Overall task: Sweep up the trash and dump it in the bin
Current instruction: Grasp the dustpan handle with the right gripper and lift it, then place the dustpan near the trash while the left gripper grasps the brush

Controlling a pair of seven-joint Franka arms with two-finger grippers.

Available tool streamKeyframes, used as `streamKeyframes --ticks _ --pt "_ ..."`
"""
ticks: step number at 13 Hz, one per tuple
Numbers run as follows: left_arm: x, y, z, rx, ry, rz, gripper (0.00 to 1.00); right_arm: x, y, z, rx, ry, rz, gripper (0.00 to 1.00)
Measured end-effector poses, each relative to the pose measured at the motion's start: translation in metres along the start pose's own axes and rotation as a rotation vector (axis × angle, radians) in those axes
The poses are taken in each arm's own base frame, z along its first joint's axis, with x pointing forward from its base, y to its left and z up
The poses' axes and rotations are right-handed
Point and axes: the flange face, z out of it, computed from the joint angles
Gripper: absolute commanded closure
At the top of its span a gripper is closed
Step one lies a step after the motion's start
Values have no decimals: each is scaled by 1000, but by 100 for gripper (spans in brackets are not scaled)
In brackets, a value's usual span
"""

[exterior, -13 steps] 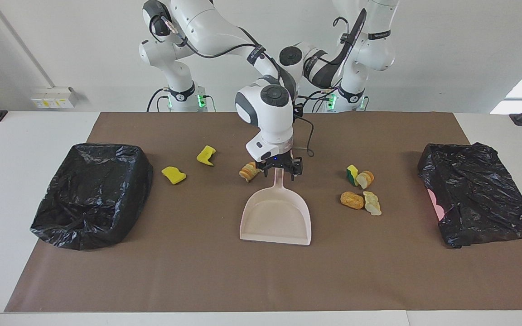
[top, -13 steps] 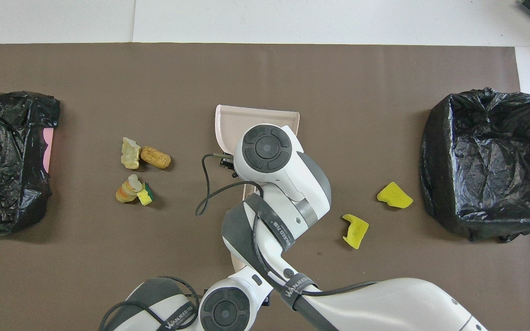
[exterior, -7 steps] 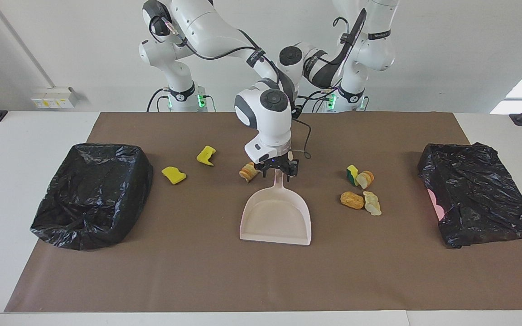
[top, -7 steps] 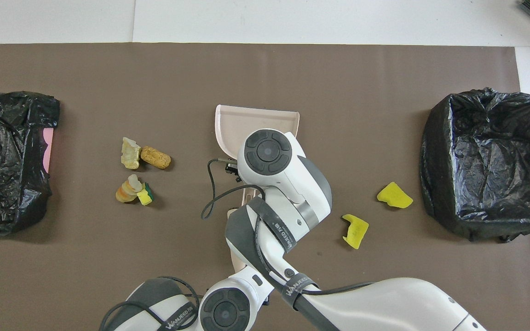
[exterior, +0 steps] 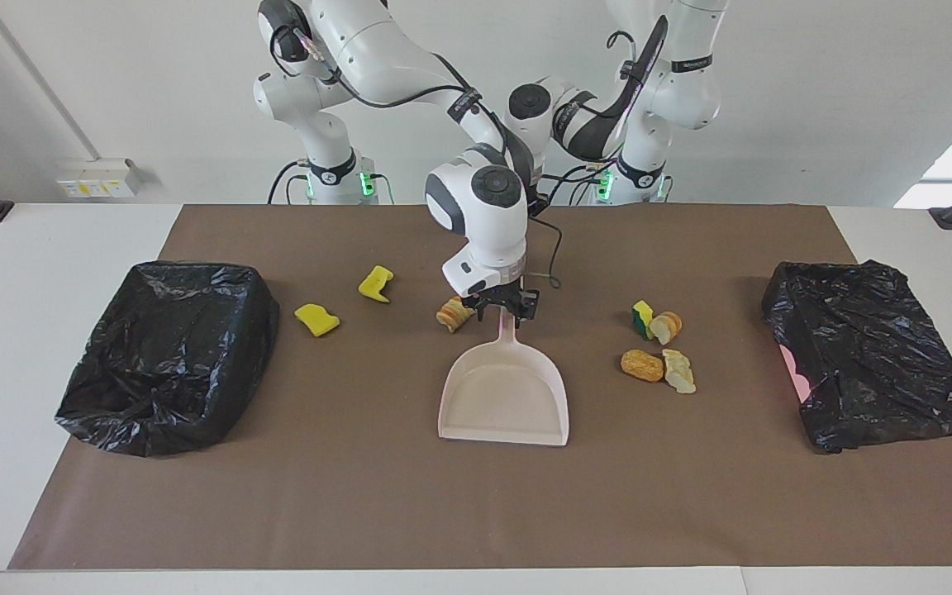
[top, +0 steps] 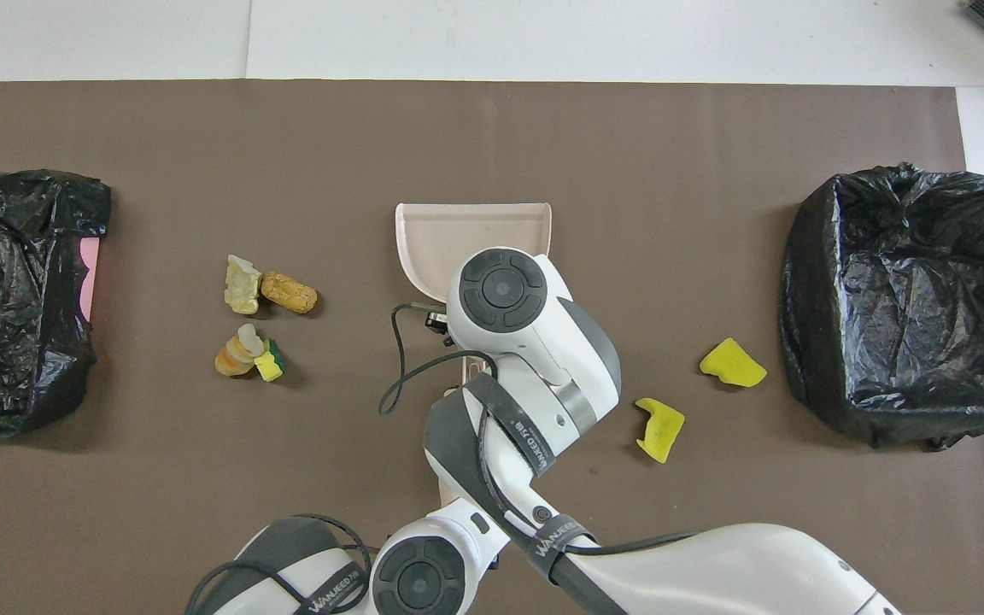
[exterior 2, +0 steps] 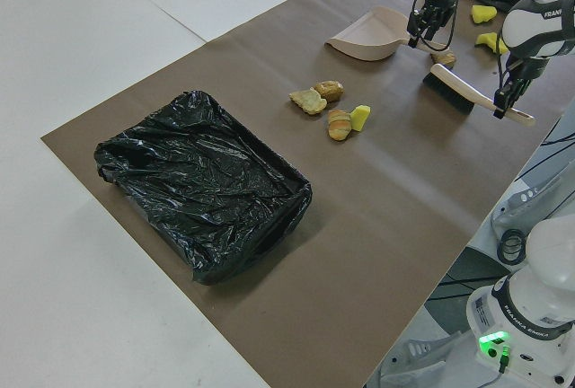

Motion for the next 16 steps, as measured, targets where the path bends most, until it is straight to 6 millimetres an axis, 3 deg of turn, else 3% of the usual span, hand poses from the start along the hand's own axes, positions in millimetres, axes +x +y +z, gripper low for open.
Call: streamKeyframes --ticks 2,5,9,11,16 --pt "-2 -2 0 13 -19 32 100 0 1 1 -2 -1 -19 99" --pt "-10 -9 -8 47 -74 83 100 0 6 2 -26 -21 -136 100" --pt "-13 -33 -37 54 -114 116 100 5 17 -3 -50 -53 -398 100" --pt "-12 -57 -58 49 -135 123 100 12 25 -12 -49 -55 -507 100" --pt "-15 -138 -113 25 -200 38 100 49 73 -53 -43 -52 -776 100"
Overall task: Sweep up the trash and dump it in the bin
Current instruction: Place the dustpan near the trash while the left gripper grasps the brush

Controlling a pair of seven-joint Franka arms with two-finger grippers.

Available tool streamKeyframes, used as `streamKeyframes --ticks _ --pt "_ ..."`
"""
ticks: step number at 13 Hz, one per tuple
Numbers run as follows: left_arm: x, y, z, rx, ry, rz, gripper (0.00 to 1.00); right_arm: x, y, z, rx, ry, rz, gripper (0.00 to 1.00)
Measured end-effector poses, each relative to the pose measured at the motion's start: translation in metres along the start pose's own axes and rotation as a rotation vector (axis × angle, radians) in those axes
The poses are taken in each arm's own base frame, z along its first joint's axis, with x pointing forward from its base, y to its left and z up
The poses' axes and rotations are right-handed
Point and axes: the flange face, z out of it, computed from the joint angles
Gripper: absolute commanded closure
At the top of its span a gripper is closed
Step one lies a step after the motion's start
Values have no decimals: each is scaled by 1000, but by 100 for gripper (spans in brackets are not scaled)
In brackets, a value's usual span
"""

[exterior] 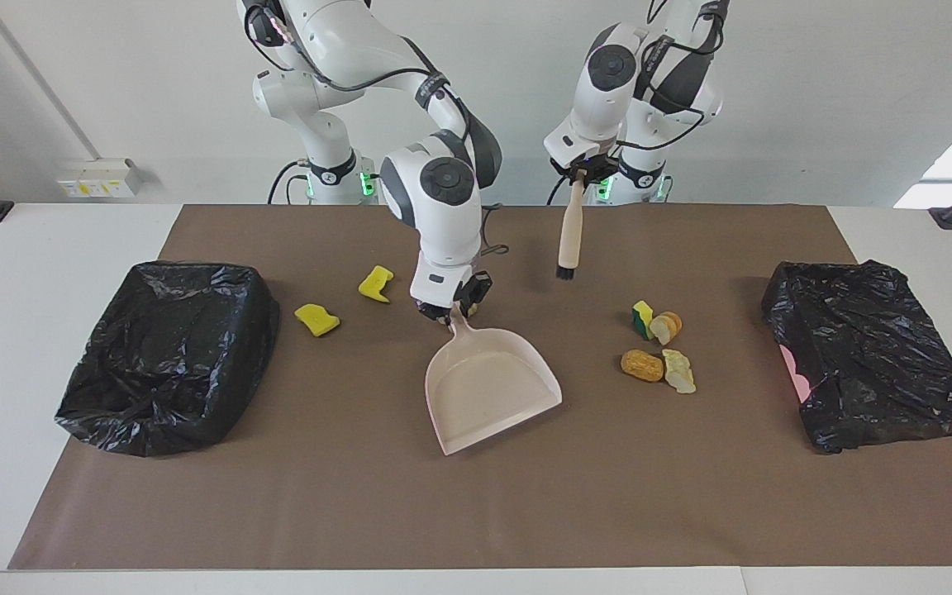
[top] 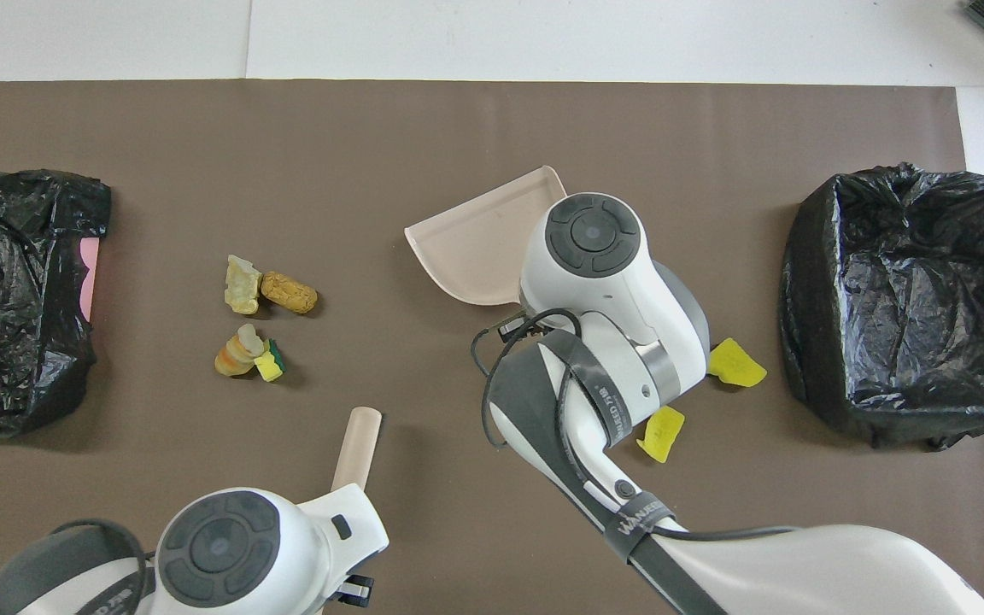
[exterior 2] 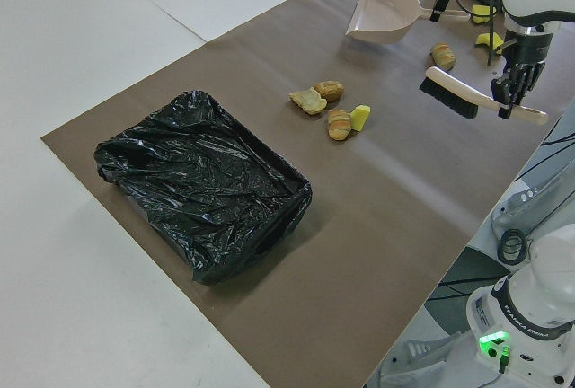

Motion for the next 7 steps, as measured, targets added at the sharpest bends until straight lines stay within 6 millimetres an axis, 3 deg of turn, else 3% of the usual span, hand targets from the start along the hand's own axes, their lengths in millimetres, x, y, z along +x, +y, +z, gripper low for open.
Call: streamKeyframes --ticks 3,7 --pt "11 -40 -24 -46 27 -107 100 -8 13 -12 -1 -26 -180 100" --pt "49 -140 -29 -65 102 -283 100 -16 14 -12 -1 -68 -438 100"
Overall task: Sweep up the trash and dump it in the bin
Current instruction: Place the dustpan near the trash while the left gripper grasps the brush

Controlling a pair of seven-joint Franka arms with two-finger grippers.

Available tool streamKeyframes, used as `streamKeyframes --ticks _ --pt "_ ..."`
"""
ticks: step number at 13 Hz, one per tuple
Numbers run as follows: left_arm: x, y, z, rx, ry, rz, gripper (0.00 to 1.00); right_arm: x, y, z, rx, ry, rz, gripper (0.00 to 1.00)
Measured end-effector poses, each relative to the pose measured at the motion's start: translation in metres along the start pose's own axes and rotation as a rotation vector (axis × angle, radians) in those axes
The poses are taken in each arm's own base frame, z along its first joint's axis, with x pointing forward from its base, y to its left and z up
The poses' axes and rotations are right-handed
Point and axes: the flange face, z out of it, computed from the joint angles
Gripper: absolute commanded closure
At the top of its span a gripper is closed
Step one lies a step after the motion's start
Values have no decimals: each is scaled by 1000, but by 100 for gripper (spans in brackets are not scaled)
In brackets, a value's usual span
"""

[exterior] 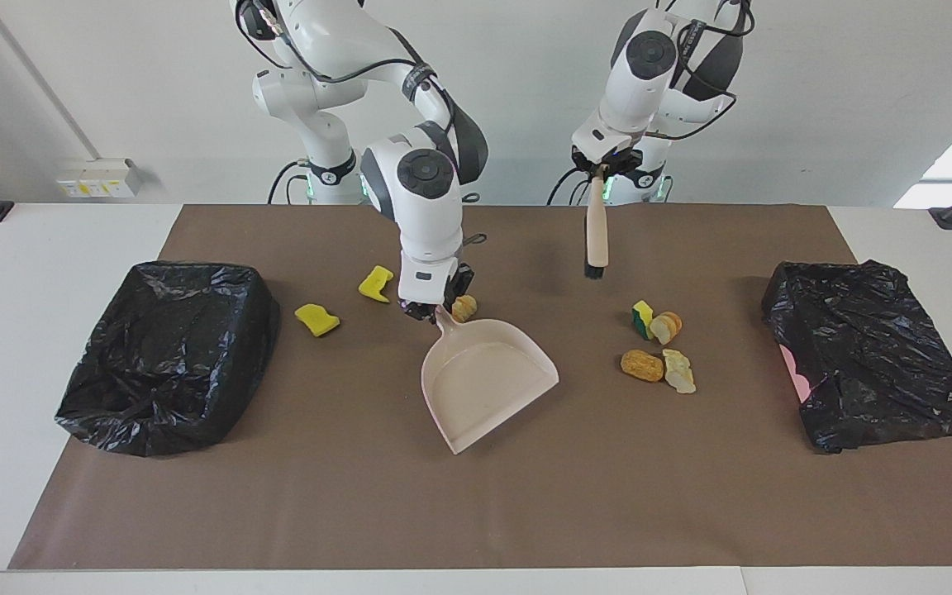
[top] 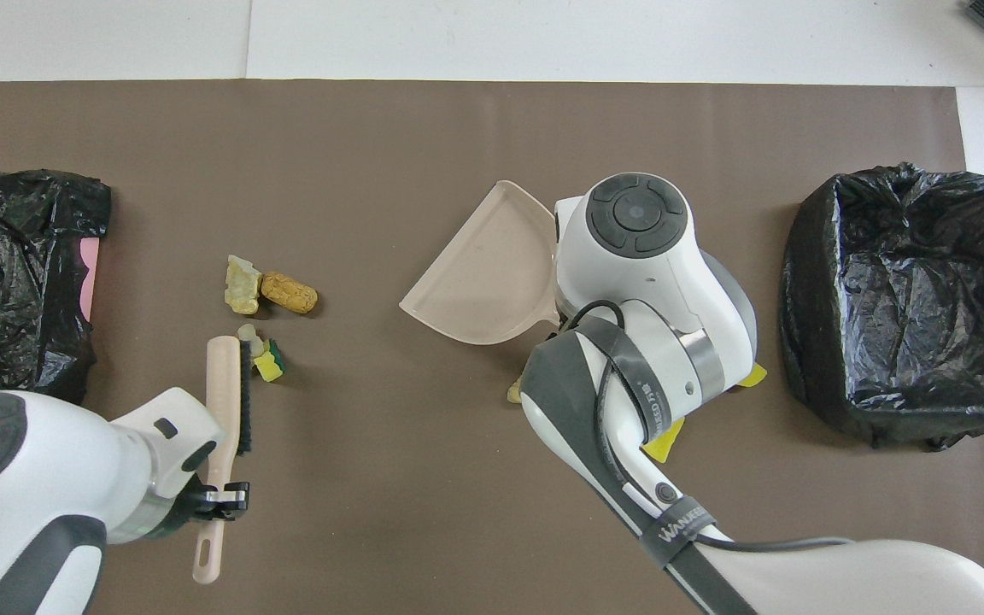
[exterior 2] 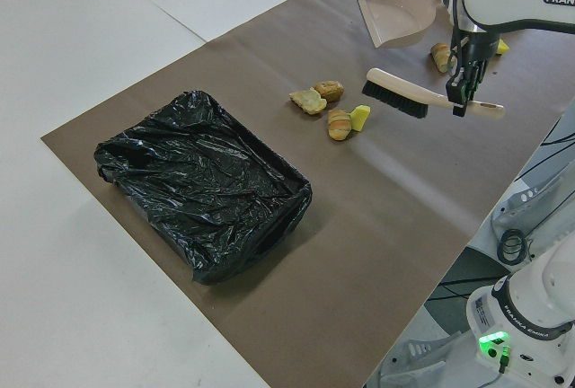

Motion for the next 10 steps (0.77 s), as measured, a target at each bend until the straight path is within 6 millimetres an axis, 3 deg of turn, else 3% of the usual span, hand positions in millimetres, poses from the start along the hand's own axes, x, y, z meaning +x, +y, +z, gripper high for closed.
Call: streamKeyframes --ticks 4,7,10 --pt "40 -52 0 24 67 -104 100 -7 -11 12 -74 -86 -243 100" --pt "53 -56 9 52 71 -104 100 6 -52 28 -103 -141 -355 100" --pt "61 -52 23 59 50 -96 100 13 -67 41 -105 -160 -395 100"
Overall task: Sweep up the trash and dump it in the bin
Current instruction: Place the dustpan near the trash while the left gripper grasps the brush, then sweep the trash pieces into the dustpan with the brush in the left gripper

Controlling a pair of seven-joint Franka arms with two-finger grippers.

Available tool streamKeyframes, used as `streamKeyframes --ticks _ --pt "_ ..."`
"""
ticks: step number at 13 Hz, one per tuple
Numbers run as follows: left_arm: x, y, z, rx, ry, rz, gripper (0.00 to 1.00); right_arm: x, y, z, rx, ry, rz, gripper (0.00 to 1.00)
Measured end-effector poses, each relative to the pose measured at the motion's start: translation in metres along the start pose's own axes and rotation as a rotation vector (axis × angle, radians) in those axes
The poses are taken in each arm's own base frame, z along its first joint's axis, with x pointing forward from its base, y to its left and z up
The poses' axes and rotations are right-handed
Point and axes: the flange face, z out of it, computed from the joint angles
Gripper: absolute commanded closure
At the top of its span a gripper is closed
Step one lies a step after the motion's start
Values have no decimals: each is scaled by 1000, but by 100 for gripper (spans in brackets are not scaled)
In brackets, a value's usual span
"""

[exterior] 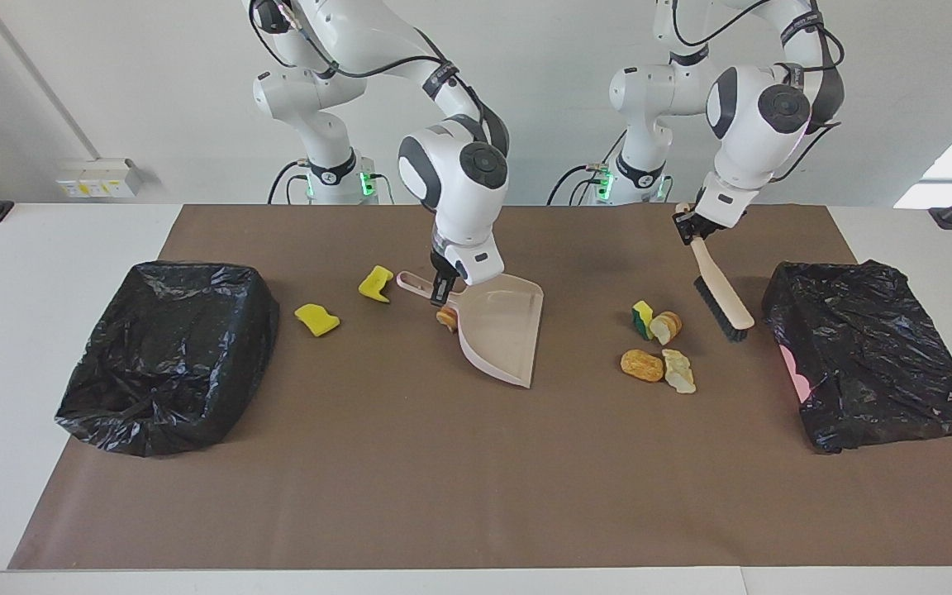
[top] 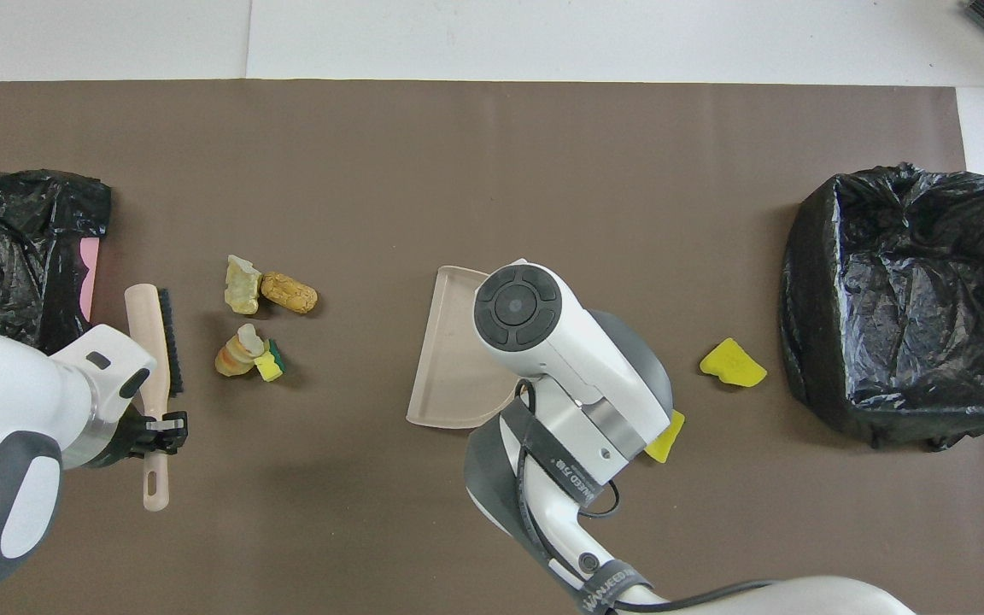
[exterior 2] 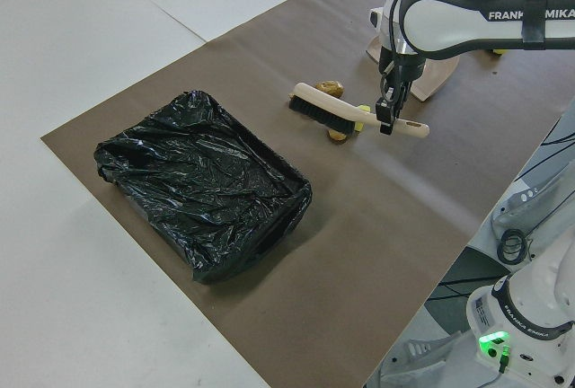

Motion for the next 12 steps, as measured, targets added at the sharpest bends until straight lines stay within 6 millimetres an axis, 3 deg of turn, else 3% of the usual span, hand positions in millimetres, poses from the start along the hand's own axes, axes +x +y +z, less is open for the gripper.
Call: streamKeyframes --ticks 4,7,12 --pt "20 16 29 0 5 21 100 0 4 -1 -36 -5 -85 100" --pt "24 45 44 2 23 30 100 2 6 0 -59 -6 -143 100" --pt "1 100 52 0 30 112 100 8 9 8 -79 -3 -163 100"
